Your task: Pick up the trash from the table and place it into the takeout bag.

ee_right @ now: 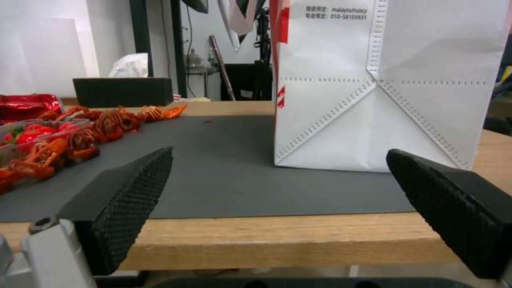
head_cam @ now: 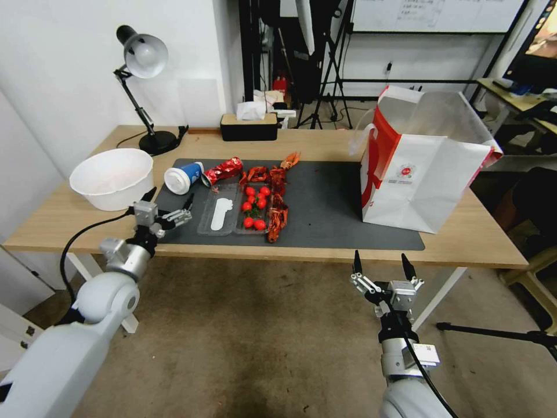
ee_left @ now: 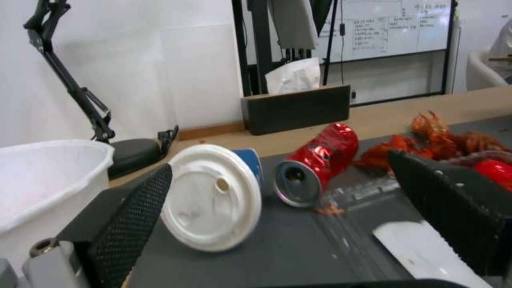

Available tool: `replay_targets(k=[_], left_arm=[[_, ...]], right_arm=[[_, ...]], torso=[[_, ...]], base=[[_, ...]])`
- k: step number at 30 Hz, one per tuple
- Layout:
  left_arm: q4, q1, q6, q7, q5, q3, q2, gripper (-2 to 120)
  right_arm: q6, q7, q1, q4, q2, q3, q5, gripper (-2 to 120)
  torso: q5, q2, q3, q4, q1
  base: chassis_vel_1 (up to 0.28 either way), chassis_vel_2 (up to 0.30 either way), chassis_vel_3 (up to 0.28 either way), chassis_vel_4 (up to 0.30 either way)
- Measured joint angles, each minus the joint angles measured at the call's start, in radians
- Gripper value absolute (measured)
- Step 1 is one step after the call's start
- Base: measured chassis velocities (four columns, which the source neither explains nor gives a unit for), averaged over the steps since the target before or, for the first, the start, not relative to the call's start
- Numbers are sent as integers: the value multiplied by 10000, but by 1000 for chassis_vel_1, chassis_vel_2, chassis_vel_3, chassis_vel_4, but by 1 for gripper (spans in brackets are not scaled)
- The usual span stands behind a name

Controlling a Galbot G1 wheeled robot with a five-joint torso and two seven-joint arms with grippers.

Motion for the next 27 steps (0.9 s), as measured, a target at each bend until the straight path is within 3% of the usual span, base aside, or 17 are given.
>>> replay_targets(k=[8, 27], left_arm=[[1212, -1405, 163, 276, -575, 757, 171, 100], [2591, -2534, 254, 588, -723, 1507, -47, 100]], right_arm=[[-9, 13, 35, -24, 52, 12, -21, 100], [-29, 32, 103, -82, 55, 72, -25, 100]], torso=[[1, 0, 0, -1, 0], [2, 0, 0, 0, 0]], base=[[0, 0, 0, 0], [0, 0, 0, 0]])
